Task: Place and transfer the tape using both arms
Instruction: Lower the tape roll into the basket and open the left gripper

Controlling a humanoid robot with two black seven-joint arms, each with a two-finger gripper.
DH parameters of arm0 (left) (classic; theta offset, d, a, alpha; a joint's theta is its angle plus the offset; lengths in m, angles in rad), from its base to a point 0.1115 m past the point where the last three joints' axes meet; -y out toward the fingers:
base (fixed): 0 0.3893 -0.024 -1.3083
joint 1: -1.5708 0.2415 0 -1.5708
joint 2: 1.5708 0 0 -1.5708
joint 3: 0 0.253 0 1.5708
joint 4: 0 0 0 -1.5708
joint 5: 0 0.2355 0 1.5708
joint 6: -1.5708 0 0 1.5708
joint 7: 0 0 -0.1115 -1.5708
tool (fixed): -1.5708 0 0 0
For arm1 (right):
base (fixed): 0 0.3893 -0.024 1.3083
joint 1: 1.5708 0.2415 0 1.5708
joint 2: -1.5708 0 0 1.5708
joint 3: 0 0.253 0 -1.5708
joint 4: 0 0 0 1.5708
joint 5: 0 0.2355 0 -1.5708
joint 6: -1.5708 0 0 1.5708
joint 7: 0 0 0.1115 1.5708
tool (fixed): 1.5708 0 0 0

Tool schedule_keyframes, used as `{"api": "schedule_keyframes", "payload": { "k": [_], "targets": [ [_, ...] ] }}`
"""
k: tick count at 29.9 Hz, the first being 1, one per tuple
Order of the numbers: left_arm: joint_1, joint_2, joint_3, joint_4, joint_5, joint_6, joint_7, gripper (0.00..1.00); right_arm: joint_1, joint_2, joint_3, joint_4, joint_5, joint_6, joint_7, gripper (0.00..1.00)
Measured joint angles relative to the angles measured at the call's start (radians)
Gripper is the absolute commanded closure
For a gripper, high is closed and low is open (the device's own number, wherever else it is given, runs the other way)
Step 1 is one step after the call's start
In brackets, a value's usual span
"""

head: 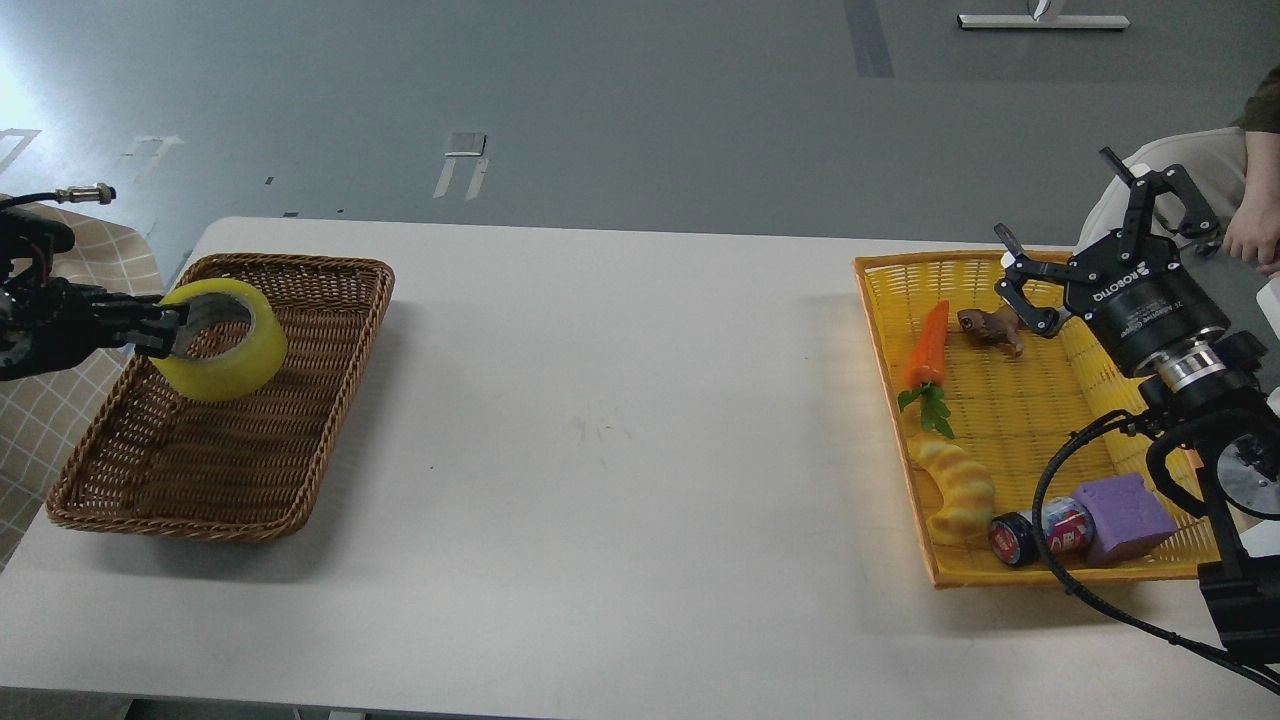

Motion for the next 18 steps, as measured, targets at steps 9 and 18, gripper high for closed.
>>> {"api": "schedule_keyframes", "payload": {
  "k": [9, 18],
  "targets": [
    [0.069, -0.041, -0.002, 0.048, -0.09, 0.014, -0.001, 1.0, 0.0, 0.002, 0.0, 0.0, 0.0, 0.0, 0.0, 0.0],
    [0.109, -0.103, -0.001, 0.126, -0.109, 0.055, -0.003, 1.0, -0.001, 0.003, -0.001, -0.001, 0.0, 0.0, 0.0, 0.0]
  ]
}}
